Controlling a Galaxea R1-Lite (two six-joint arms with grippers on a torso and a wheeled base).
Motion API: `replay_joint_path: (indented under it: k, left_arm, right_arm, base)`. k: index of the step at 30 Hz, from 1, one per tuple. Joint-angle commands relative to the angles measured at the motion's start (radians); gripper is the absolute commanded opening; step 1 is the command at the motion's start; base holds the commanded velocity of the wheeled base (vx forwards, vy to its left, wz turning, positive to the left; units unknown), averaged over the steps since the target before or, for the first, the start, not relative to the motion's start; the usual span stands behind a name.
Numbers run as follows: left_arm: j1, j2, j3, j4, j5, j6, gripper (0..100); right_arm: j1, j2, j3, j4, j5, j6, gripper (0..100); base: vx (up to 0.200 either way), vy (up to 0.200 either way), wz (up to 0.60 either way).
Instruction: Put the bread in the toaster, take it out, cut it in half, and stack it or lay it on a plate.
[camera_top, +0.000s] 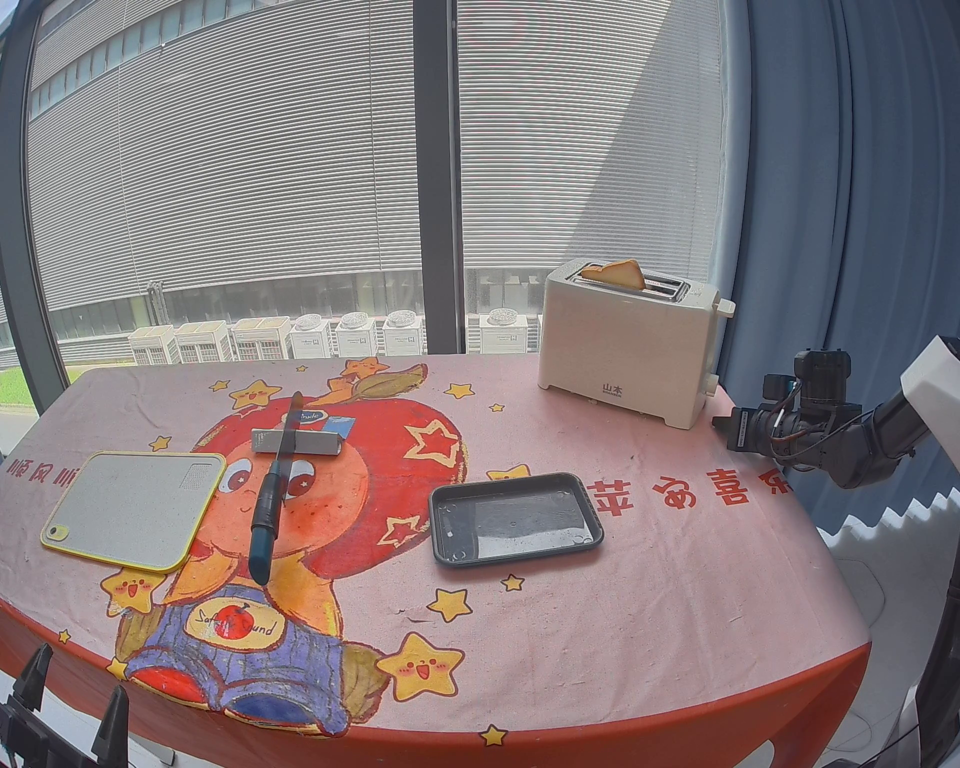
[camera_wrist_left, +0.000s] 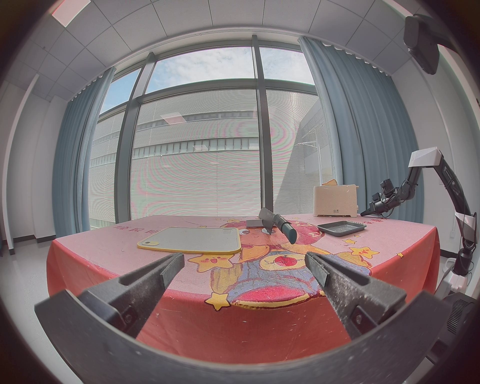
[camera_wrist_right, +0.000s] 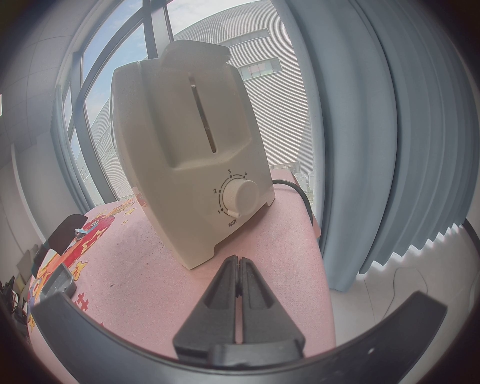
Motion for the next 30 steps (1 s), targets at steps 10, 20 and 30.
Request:
replay_joint_path:
  k: [10, 20, 30]
  left_arm:
    - [0.000, -0.016, 0.018, 0.000, 0.000, 0.000, 100]
    - [0.000, -0.016, 0.018, 0.000, 0.000, 0.000, 100]
    - [0.000, -0.016, 0.018, 0.000, 0.000, 0.000, 100]
  right_arm:
    - [0.001, 0.037, -0.022, -0.002, -0.018, -0.001, 0]
    - [0.002, 0.037, -0.031, -0.002, -0.018, 0.001, 0]
    - [-0.001, 0.037, -0.071, -0.002, -0.020, 0.002, 0]
  base:
    - [0.000, 0.000, 0.00]
    - [0.000, 0.000, 0.00]
    - [0.000, 0.000, 0.00]
